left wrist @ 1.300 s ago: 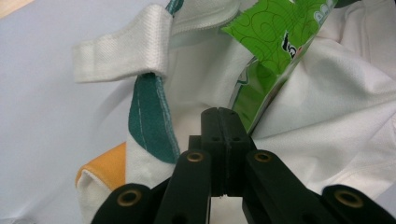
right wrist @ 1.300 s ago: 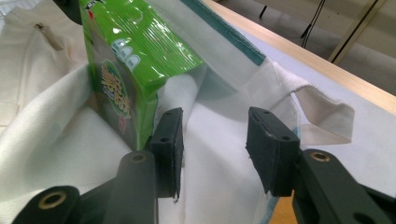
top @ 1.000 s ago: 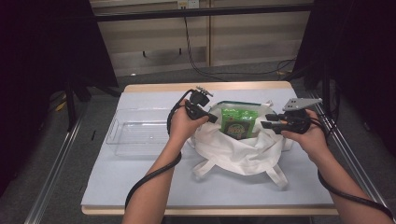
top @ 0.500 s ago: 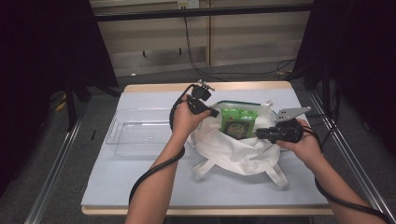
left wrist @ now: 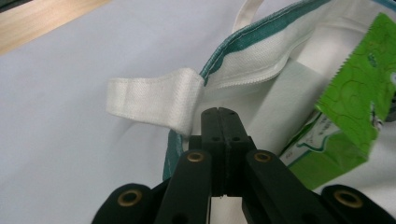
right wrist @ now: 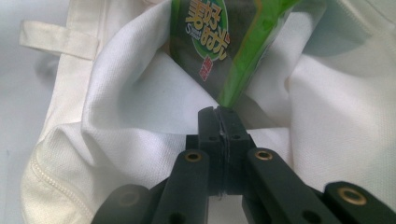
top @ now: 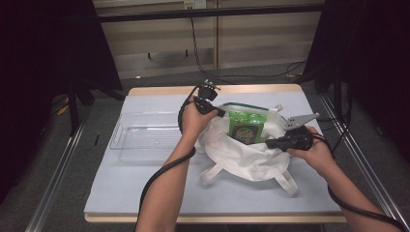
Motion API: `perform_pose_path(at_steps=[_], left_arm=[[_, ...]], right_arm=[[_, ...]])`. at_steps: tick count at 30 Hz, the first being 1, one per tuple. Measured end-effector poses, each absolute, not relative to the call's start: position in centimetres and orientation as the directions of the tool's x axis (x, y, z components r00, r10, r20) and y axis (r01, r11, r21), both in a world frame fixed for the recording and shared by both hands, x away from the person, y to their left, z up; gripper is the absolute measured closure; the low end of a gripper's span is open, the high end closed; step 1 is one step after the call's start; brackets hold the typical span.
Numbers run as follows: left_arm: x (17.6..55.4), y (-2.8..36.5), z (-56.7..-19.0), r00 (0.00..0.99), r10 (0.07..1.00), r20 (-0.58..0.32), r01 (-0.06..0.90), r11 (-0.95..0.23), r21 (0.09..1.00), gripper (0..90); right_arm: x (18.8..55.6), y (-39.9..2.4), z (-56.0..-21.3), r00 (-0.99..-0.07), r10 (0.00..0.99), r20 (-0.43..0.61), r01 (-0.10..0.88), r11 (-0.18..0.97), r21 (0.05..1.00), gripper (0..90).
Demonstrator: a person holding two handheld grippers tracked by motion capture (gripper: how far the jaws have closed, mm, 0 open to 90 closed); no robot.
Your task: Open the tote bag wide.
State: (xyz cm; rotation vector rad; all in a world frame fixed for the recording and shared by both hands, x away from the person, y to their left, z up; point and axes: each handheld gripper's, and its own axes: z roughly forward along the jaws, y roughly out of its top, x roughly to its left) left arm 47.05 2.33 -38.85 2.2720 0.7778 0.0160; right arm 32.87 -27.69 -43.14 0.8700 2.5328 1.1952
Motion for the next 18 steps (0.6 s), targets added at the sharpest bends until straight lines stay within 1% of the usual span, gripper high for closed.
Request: perform_pose_path(at_steps=[8, 10, 13, 17, 18], left_arm=[[47.6, 2.2, -39.5, 0.805, 0.547, -0.230, 0.551, -0.544, 0.633, 90.0], [47.6, 2.4, -39.3, 0.814, 0.533, -0.230, 0.541, -0.555, 0.632, 90.0], [47.3, 2.4, -38.7, 0.828, 0.511, -0.231, 0.529, -0.577, 0.623, 90.0], [46.7, 2.5, -38.0, 0.843, 0.478, -0.249, 0.513, -0.573, 0.639, 89.8], [46.6, 2.6, -37.8, 0.849, 0.469, -0.246, 0.506, -0.584, 0.634, 88.0]], right_arm=[[32.6, -27.9, -43.6, -0.805, 0.590, 0.060, 0.423, 0.501, 0.755, 89.9], [32.6, -28.0, -43.6, -0.801, 0.595, 0.059, 0.424, 0.496, 0.758, 89.1], [32.5, -28.0, -43.5, -0.793, 0.606, 0.061, 0.425, 0.479, 0.768, 86.3], [32.3, -28.0, -43.3, -0.777, 0.624, 0.082, 0.434, 0.437, 0.788, 79.4], [32.2, -28.0, -43.2, -0.773, 0.628, 0.087, 0.436, 0.427, 0.792, 78.2]])
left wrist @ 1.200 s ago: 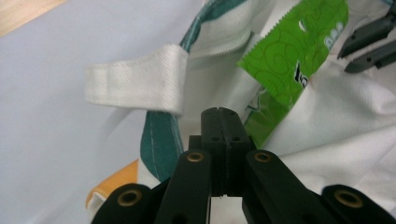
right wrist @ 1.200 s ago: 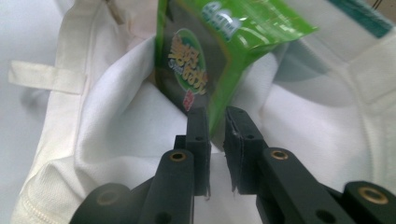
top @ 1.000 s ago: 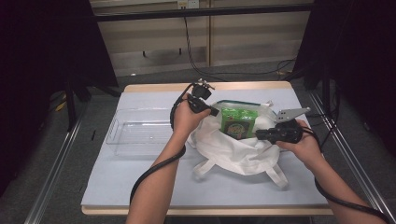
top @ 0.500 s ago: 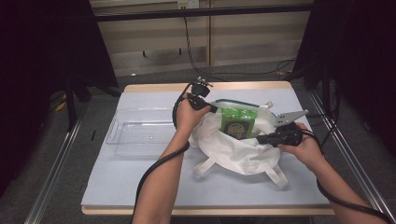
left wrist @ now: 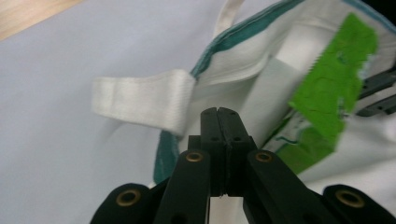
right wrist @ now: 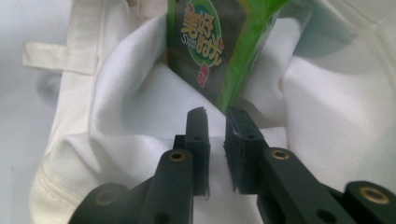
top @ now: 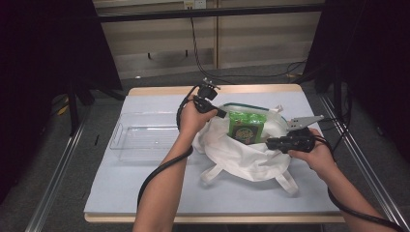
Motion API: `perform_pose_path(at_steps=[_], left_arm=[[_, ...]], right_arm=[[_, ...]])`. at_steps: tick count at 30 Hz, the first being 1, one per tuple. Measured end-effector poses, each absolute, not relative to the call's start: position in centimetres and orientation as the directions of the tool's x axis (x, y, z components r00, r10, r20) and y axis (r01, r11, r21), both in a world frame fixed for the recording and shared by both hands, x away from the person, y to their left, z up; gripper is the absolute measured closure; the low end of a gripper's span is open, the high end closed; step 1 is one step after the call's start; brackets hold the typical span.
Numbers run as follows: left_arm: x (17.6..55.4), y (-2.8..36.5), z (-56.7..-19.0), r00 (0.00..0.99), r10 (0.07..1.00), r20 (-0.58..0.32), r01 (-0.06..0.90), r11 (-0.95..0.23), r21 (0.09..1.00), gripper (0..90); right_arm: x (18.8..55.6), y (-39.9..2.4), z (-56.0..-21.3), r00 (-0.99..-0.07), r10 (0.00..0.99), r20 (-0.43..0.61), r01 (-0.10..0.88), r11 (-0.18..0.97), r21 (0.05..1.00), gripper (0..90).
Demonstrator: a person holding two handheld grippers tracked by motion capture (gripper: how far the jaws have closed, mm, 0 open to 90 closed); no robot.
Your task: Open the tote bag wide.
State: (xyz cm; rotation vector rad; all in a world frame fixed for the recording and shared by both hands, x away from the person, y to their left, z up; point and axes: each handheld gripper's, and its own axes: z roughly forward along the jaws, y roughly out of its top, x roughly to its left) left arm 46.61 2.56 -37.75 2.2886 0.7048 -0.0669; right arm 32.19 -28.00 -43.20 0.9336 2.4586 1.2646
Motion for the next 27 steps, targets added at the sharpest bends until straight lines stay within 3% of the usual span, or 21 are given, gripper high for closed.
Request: perform_pose_path(at_steps=[14, 27], left_arm=[[45.4, 2.9, -35.4, 0.881, 0.417, -0.226, 0.458, -0.625, 0.632, 76.8], [44.9, 2.3, -33.4, 0.908, 0.360, -0.216, 0.412, -0.669, 0.618, 62.7]], right_arm=[[31.1, -28.2, -42.0, -0.728, 0.679, 0.093, 0.440, 0.360, 0.823, 58.4], [29.7, -28.1, -41.5, -0.737, 0.667, 0.107, 0.433, 0.345, 0.833, 46.6]])
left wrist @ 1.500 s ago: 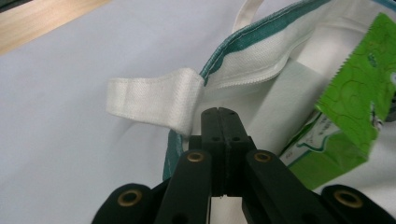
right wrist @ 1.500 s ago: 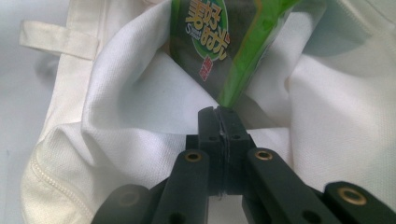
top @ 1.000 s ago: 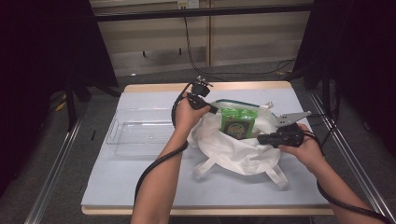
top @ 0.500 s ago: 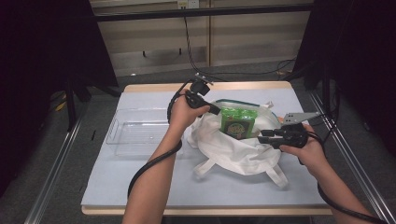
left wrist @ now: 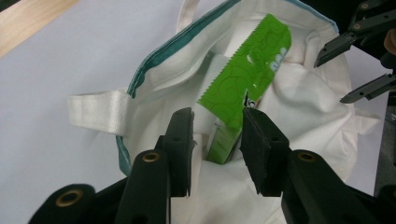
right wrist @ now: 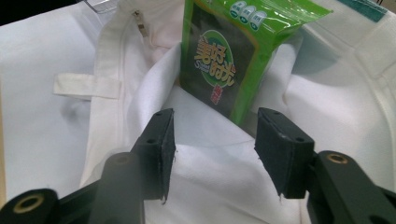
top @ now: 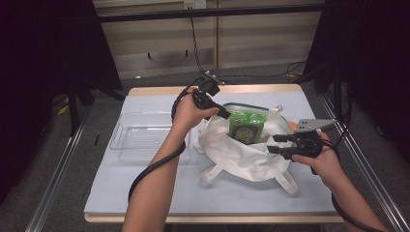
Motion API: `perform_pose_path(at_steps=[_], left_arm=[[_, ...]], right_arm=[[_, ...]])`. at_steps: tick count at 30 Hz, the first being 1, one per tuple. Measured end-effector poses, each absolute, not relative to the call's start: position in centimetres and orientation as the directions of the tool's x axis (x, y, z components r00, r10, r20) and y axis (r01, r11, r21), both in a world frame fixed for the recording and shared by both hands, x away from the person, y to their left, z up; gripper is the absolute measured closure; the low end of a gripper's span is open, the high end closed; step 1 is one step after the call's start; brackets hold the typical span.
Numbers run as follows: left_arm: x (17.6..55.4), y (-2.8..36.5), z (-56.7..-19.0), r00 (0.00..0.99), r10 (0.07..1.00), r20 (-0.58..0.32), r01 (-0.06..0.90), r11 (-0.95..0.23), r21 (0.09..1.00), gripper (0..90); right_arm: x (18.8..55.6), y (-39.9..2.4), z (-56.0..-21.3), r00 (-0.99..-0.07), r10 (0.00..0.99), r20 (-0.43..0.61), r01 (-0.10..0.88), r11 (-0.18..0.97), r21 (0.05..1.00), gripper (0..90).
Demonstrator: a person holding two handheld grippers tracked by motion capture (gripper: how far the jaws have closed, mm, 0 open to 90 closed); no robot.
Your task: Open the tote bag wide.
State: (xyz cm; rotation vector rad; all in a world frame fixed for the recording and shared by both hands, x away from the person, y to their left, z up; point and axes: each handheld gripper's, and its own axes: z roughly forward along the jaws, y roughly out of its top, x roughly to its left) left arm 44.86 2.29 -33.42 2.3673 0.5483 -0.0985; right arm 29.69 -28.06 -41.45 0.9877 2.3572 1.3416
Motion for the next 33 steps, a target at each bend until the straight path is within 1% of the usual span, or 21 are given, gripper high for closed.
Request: perform_pose_path(at_steps=[2, 5, 9, 10, 13, 18, 21, 26, 30, 33], left_arm=[[44.6, 1.8, -33.2, 0.910, 0.345, -0.231, 0.411, -0.669, 0.619, 59.2], [44.6, 1.2, -33.2, 0.917, 0.330, -0.226, 0.398, -0.694, 0.600, 53.6], [44.8, 0.4, -32.9, 0.936, 0.288, -0.201, 0.351, -0.734, 0.582, 49.0], [44.8, 0.3, -33.0, 0.940, 0.283, -0.189, 0.339, -0.739, 0.582, 46.8], [44.7, -0.3, -32.9, 0.946, 0.277, -0.171, 0.325, -0.769, 0.550, 44.4], [44.7, -1.1, -32.9, 0.952, 0.260, -0.162, 0.306, -0.784, 0.540, 42.3], [44.7, -1.4, -32.9, 0.951, 0.266, -0.158, 0.309, -0.791, 0.528, 40.9], [44.7, -1.9, -32.8, 0.955, 0.262, -0.138, 0.295, -0.801, 0.521, 39.1], [44.7, -2.6, -33.0, 0.960, 0.248, -0.132, 0.280, -0.819, 0.501, 38.4], [44.8, -3.2, -33.1, 0.965, 0.242, -0.106, 0.262, -0.832, 0.489, 37.3]], right_arm=[[29.6, -28.0, -41.5, -0.740, 0.663, 0.112, 0.433, 0.343, 0.833, 45.2], [29.4, -28.0, -41.6, -0.735, 0.669, 0.115, 0.436, 0.336, 0.835, 42.9], [29.3, -28.1, -41.6, -0.733, 0.670, 0.118, 0.434, 0.327, 0.839, 39.2], [29.2, -28.1, -41.7, -0.734, 0.668, 0.122, 0.438, 0.328, 0.837, 38.1], [29.1, -28.1, -41.8, -0.738, 0.664, 0.121, 0.437, 0.333, 0.836, 35.2], [29.0, -27.9, -42.1, -0.742, 0.660, 0.117, 0.447, 0.357, 0.820, 29.6], [29.0, -27.9, -41.9, -0.743, 0.658, 0.122, 0.441, 0.343, 0.830, 26.9], [29.0, -27.5, -41.7, -0.743, 0.659, 0.120, 0.447, 0.354, 0.821, 22.0], [28.9, -27.0, -41.6, -0.745, 0.657, 0.116, 0.447, 0.363, 0.818, 18.5], [28.7, -26.9, -41.7, -0.748, 0.652, 0.120, 0.449, 0.365, 0.816, 17.4]])
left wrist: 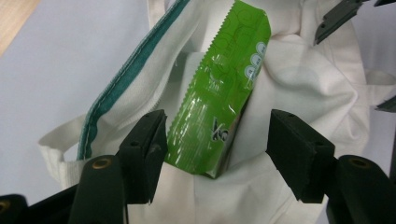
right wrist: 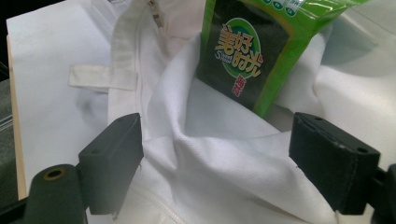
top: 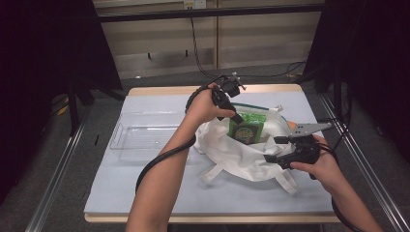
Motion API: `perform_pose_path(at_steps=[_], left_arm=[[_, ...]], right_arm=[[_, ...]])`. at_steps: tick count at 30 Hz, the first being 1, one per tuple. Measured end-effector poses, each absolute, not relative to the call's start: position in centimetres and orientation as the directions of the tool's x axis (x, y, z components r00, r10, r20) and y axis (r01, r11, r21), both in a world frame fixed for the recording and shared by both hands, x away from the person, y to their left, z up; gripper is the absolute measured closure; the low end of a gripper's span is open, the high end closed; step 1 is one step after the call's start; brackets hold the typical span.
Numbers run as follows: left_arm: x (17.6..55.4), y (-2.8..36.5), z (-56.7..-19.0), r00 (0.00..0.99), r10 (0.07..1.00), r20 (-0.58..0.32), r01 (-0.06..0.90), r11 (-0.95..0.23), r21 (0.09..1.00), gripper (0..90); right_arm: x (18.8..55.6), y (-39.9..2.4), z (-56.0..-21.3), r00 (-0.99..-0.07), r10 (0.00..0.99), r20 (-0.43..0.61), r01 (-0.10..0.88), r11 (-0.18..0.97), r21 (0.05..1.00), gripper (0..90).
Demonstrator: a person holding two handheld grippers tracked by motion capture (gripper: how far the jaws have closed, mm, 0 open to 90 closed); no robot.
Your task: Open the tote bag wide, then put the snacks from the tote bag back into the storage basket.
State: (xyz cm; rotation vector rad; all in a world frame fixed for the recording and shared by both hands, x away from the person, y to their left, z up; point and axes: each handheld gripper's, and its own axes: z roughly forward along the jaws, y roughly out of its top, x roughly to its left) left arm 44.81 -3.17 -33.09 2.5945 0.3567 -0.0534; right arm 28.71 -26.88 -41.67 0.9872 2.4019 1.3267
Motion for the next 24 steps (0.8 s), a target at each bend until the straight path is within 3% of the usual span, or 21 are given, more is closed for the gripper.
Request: perform_pose_path(at_steps=[24], left_arm=[[44.3, -5.7, -33.4, 0.987, 0.156, -0.039, 0.159, -0.904, 0.396, 39.6]], right_arm=[[28.4, -27.7, -41.7, -0.740, 0.660, 0.134, 0.455, 0.343, 0.822, 15.9]])
